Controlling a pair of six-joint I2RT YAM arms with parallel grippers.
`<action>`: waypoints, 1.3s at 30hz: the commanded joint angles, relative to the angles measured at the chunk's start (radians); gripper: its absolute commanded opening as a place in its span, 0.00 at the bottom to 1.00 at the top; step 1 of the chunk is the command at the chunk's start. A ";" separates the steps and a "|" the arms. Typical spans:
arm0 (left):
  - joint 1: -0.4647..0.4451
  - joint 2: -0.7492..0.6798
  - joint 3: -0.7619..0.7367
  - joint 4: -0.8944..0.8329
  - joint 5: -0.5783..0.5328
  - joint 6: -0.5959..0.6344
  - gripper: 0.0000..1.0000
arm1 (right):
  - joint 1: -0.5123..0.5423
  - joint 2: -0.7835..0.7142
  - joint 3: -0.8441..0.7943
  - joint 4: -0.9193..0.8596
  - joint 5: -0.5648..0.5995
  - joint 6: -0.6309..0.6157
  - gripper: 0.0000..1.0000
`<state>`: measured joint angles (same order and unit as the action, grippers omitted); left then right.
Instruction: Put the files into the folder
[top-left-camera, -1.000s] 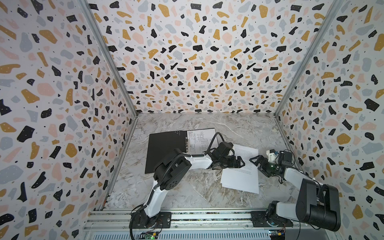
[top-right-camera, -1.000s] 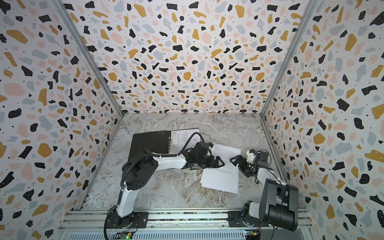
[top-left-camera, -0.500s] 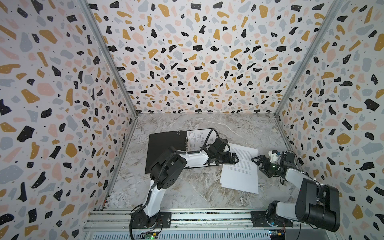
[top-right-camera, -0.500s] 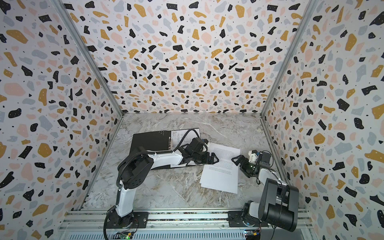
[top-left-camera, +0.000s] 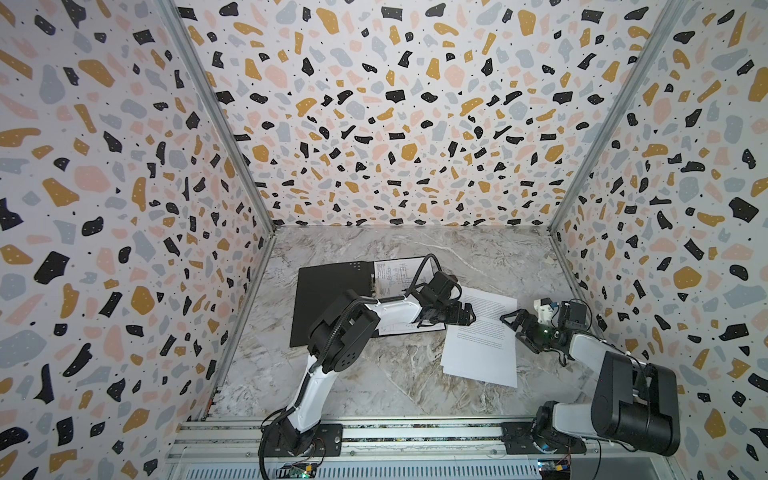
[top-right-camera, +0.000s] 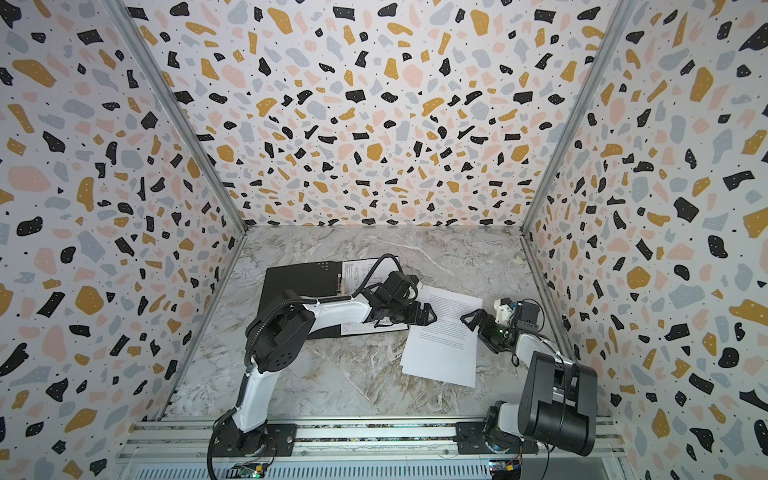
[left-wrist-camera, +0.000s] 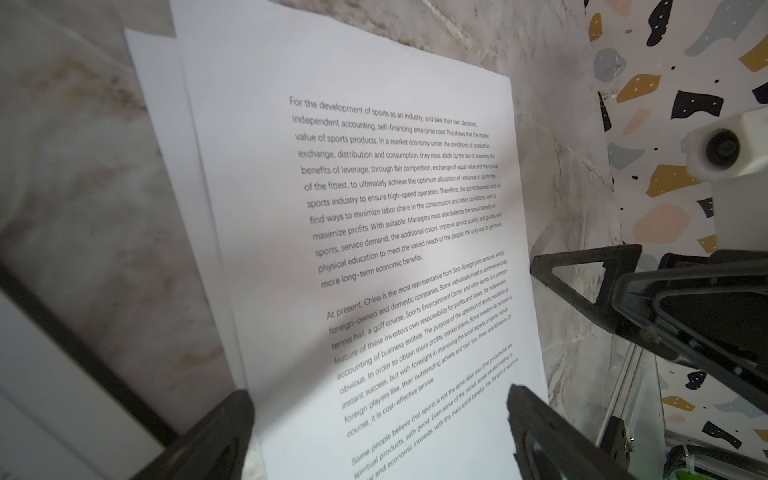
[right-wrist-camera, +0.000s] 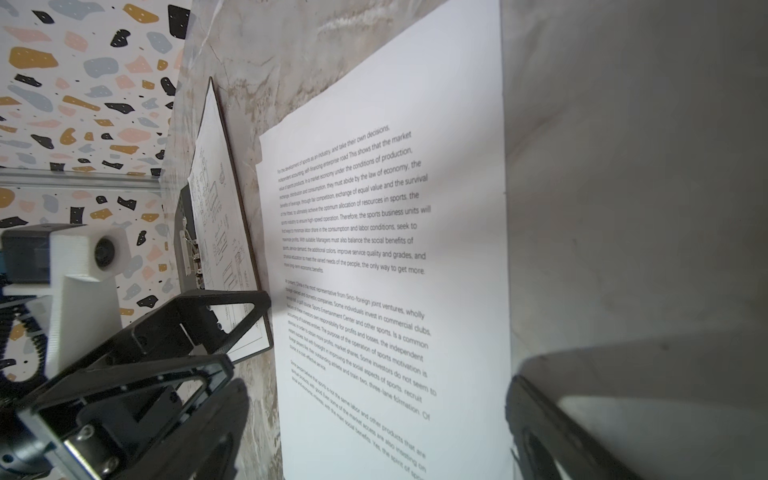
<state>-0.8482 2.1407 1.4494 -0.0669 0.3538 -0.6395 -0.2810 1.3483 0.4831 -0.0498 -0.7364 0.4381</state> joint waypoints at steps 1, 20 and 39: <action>-0.008 0.025 0.010 -0.034 -0.001 0.014 0.97 | 0.024 0.030 0.008 -0.031 0.033 -0.010 0.97; -0.010 0.018 -0.063 0.157 0.091 -0.126 0.97 | 0.031 -0.024 -0.012 0.052 -0.124 0.095 0.95; 0.000 -0.005 -0.136 0.393 0.120 -0.311 0.96 | 0.017 -0.066 0.069 -0.134 0.053 -0.010 0.99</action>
<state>-0.8536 2.1448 1.3163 0.3088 0.4755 -0.9466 -0.2581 1.3365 0.4915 -0.0708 -0.7811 0.4999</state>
